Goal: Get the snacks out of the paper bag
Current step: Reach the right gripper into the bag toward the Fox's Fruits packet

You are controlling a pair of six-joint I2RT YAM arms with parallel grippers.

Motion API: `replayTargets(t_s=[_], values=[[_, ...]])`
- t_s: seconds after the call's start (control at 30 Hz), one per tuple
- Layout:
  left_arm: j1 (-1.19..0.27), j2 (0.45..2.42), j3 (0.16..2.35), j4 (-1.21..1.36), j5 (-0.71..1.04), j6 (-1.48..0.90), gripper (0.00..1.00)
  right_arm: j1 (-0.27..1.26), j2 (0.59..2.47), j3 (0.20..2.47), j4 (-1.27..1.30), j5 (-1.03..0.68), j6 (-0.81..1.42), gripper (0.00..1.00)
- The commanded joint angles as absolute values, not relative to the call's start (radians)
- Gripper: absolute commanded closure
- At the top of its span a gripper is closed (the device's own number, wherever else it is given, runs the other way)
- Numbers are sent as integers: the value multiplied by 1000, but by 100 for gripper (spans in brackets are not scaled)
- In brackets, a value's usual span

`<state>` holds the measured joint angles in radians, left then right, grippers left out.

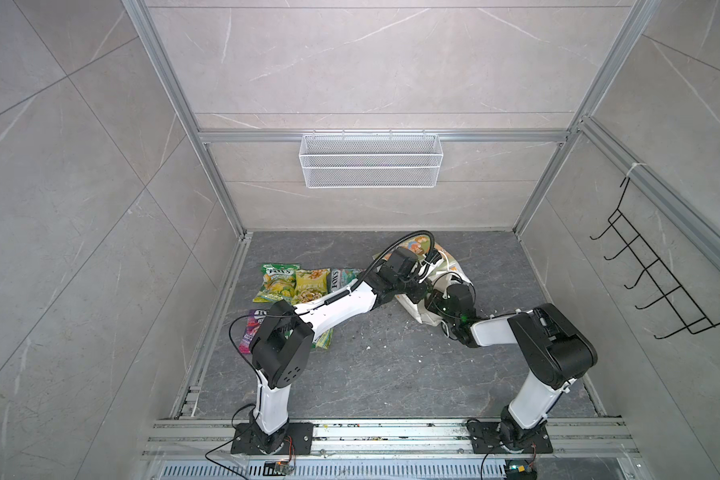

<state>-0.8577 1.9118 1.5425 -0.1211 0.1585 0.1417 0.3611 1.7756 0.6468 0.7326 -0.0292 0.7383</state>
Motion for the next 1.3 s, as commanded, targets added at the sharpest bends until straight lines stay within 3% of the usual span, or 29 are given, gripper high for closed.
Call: replayTargets(t_s=[0.0, 0.43, 0.73, 0.93, 1.13, 1.27], values=[[-877, 1917, 1604, -78, 187, 153, 100, 359, 1820, 701, 808, -76, 823, 63], [-883, 1939, 1644, -79, 192, 167, 100, 383, 1962, 838, 699, 11, 998, 53], [-883, 1947, 1643, -83, 173, 169, 100, 384, 1835, 802, 410, 131, 1074, 44], [-884, 1958, 1668, -110, 163, 173, 100, 401, 1712, 772, 396, 51, 949, 44], [-882, 1962, 1664, -109, 144, 170, 100, 416, 1475, 670, 257, 154, 867, 40], [-882, 1961, 1651, -85, 143, 163, 100, 402, 1449, 645, 250, 135, 862, 40]])
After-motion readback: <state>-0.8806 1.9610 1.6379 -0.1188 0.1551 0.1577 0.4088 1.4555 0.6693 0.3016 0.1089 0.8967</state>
